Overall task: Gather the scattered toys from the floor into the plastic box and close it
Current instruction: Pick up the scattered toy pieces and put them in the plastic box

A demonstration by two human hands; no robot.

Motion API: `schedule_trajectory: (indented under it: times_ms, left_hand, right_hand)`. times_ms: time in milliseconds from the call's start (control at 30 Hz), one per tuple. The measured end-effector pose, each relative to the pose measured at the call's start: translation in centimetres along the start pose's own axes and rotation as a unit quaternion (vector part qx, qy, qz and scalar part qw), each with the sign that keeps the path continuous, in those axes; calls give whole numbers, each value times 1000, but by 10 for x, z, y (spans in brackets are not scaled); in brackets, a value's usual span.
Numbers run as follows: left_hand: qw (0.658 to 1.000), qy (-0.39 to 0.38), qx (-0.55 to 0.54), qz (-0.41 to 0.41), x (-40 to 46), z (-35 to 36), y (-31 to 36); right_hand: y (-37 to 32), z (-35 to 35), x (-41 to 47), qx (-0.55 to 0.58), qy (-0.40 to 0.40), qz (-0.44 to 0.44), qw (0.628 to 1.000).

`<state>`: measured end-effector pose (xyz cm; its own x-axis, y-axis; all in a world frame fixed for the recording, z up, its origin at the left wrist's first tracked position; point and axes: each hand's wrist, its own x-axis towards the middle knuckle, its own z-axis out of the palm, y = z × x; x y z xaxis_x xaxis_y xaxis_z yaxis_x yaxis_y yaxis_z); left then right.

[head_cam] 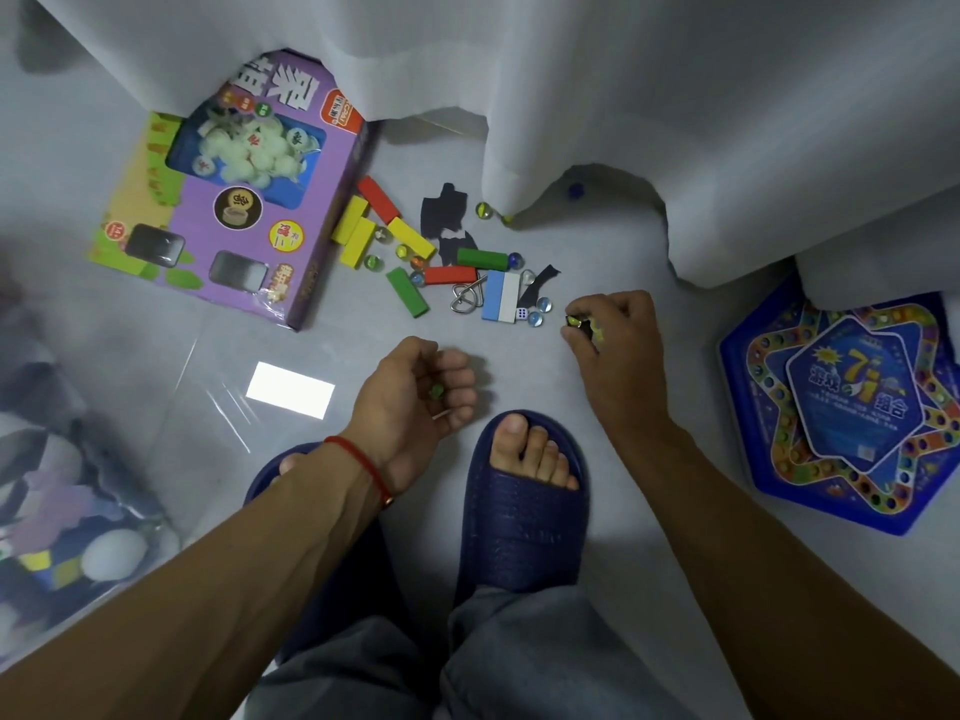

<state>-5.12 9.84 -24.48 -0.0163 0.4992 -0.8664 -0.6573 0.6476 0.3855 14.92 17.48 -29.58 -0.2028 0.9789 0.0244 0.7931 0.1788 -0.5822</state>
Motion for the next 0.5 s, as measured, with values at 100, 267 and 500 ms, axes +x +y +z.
schedule_trajectory:
  times_ms: [100, 267, 500]
  left_hand:
    - [1000, -21, -5, -7, 0, 5, -1]
    - [999, -46, -8, -17, 1, 13, -1]
    - [997, -58, -41, -33, -1, 21, -2]
  right_hand:
    - [-2, -1, 0, -12, 2, 10, 1000]
    - [0, -6, 2, 6, 51, 35, 998]
    - [-69, -25, -16, 180, -46, 71, 980]
